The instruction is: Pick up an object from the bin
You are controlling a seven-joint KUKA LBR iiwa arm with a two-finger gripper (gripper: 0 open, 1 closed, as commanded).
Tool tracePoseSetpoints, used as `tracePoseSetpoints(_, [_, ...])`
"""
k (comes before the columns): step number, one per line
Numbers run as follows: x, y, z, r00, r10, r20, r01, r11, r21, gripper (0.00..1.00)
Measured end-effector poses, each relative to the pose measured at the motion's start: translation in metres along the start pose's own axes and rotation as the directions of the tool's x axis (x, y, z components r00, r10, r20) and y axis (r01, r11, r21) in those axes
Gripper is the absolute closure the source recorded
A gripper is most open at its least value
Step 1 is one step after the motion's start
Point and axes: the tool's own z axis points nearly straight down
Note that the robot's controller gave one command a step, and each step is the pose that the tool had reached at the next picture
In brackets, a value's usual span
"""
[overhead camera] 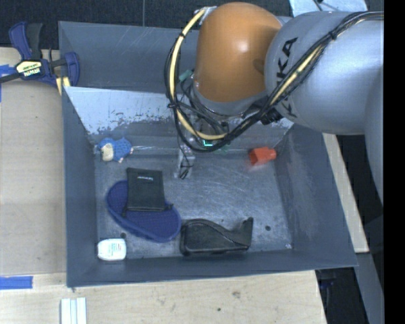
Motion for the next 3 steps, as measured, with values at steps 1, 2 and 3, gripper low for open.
tracePoseSetpoints(1, [0.012,0.026,0.149,0.994,0.106,-0.001,-0.106,0.994,0.001,0.00])
tracePoseSetpoints(2, [0.005,0.084,0.114,0.875,-0.484,0.011,0.484,0.875,0.002,0.00])
tracePoseSetpoints(3, [0.029,0.115,0.115,0.568,-0.823,0.004,0.823,0.568,0.003,0.00])
